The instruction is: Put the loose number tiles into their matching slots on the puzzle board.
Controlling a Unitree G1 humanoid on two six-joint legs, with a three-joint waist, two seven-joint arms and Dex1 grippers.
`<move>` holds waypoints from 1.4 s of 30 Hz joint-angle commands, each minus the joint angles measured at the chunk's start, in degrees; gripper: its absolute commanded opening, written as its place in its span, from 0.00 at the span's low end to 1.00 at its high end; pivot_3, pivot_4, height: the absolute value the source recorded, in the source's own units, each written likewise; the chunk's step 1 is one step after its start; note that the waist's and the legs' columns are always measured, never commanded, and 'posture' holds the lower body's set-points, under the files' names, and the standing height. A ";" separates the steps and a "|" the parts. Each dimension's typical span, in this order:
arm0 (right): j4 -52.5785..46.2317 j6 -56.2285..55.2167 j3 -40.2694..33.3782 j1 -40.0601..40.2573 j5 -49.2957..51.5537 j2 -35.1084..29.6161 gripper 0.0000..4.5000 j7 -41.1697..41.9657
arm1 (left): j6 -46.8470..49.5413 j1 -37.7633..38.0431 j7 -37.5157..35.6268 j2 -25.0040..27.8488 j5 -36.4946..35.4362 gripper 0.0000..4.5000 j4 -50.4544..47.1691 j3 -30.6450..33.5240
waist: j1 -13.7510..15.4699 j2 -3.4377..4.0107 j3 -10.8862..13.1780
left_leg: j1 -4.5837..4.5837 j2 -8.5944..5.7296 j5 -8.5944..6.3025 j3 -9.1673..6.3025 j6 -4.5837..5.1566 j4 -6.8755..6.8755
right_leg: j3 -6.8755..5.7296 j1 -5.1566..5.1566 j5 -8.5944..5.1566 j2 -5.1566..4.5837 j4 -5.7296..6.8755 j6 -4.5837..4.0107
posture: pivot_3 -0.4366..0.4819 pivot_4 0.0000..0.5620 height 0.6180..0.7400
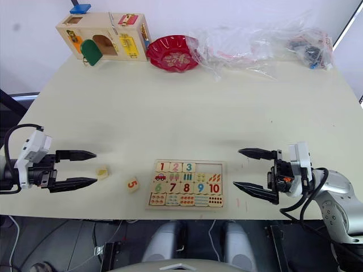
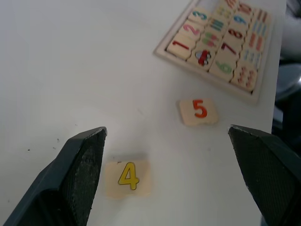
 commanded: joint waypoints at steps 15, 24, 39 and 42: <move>-4.75 -3.07 -1.29 3.74 0.14 0.56 1.00 -3.38 | -18.20 -19.74 -2.09 3.88 -2.35 0.97 22.35 -25.32 | -0.04 -0.06 -0.02 | 0.02 0.03 0.01 0.03 0.01 0.19 | 0.04 0.07 0.15 0.13 0.11 0.26 | 0.48 0.27 1.00; -3.85 -3.78 -0.35 2.98 -0.07 0.76 1.00 -3.59 | -16.91 -14.75 -2.09 2.44 -2.23 0.97 20.44 -19.42 | 0.05 -0.06 -0.02 | 0.04 0.07 0.02 0.01 0.01 0.33 | 0.05 0.08 0.15 0.14 0.26 0.27 | 0.48 0.27 1.00; -1.28 -4.27 0.80 0.38 -0.88 1.31 1.00 -2.27 | -14.07 -7.57 1.53 -1.16 2.01 0.97 15.57 -8.97 | 0.12 -0.05 -0.02 | 0.17 0.11 0.01 -0.14 0.01 1.02 | -0.01 0.27 0.02 0.12 0.91 0.04 | 0.48 0.27 1.00; -1.30 -4.32 0.71 0.41 -0.97 1.37 1.00 -2.21 | -14.58 -7.10 1.74 -1.90 3.27 0.97 15.44 -8.40 | 0.08 -0.06 -0.02 | 0.18 0.12 0.01 -0.14 0.01 1.03 | 0.00 0.27 0.03 0.12 0.93 0.03 | 0.48 0.27 1.00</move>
